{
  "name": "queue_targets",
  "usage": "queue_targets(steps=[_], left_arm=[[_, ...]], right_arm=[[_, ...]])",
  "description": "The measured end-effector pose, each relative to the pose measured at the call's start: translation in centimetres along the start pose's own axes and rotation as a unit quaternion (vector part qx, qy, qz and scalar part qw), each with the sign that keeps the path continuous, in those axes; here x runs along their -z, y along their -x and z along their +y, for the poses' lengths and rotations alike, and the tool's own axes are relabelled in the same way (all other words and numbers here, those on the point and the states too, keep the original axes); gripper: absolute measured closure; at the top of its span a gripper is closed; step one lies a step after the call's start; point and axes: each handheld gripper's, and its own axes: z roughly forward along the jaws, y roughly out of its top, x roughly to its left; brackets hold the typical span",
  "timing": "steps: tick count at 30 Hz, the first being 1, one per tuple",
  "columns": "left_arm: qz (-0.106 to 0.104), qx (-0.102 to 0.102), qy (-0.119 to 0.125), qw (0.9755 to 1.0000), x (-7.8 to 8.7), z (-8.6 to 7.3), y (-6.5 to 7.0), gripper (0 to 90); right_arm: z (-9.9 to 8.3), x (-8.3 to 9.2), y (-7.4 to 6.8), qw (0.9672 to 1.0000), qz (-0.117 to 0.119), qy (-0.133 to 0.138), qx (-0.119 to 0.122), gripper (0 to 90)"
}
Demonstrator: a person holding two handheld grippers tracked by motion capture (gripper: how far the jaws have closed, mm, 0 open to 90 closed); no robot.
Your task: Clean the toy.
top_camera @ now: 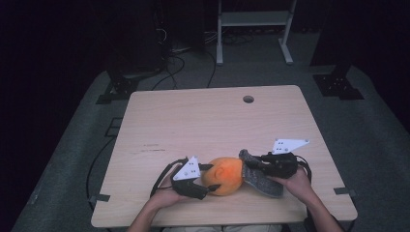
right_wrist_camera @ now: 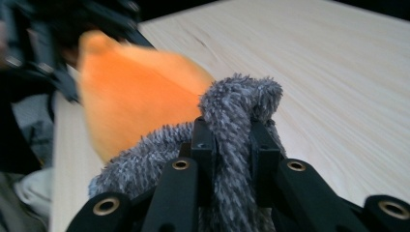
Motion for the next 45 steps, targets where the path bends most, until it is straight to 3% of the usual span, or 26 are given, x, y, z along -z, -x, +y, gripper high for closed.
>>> queue_targets(steps=[3,7,10,16,19,22,25,30,33,36,38,42,44,45], left_arm=[[-0.001,0.005,0.003,1.0,0.0,0.0,-0.1,33.6],[0.001,0.008,0.003,1.0,0.1,0.0,-0.2,33.6],[-0.001,0.013,0.005,0.9999,0.0,0.0,-0.4,33.6],[0.001,0.021,0.006,0.9998,-0.4,0.3,-0.5,33.6],[-0.001,0.032,0.009,0.9995,-0.3,0.5,-0.5,25.7],[0.016,0.045,-0.018,0.9987,-0.7,0.4,-0.9,15.8],[0.013,0.07,-0.027,0.9971,-1.5,0.1,-1.3,16.3],[0.026,0.037,-0.015,0.9988,-1.5,0.8,-0.5,36.7],[0.039,0.026,-0.004,0.9989,-0.8,1.4,-0.1,41.8],[0.043,0.029,0.002,0.9986,-0.2,1.6,-0.2,42.0],[0.048,0.029,-0.001,0.9984,-0.5,1.6,-0.1,42.0],[0.049,0.024,-0.007,0.9985,-0.8,1.8,0.2,39.7],[0.048,0.032,-0.003,0.9983,-0.9,1.8,0.0,32.2],[0.045,0.045,0.0,0.9979,-1.0,1.7,-0.3,26.0]], right_arm=[[0.6,-0.1,-0.8,0.9997,0.017,0.016,0.012,76.3],[0.4,-0.6,-0.5,0.9999,0.008,-0.002,0.013,76.4],[0.4,-0.4,-0.8,0.9999,0.014,0.005,0.01,76.4],[1.7,-1.0,-2.8,0.9973,0.056,0.032,0.035,76.3],[1.6,-1.3,-2.5,0.9979,0.049,0.026,0.035,76.4],[1.2,-0.9,-1.5,0.9992,0.024,0.025,0.018,76.3],[1.2,-0.5,-1.5,0.9991,0.026,0.03,0.014,76.3],[2.3,-0.7,-3.2,0.9961,0.051,0.064,0.035,76.3],[2.6,-0.7,-3.4,0.996,0.041,0.066,0.046,76.4],[1.9,-0.5,-2.3,0.9984,0.016,0.047,0.028,76.5],[1.6,-0.6,-1.9,0.9988,0.015,0.043,0.017,76.5],[2.3,-0.7,-3.1,0.9973,0.026,0.057,0.038,76.5],[2.3,-0.9,-3.1,0.9976,0.021,0.046,0.046,76.5],[2.1,-1.0,-2.9,0.9981,0.017,0.041,0.042,76.5]])
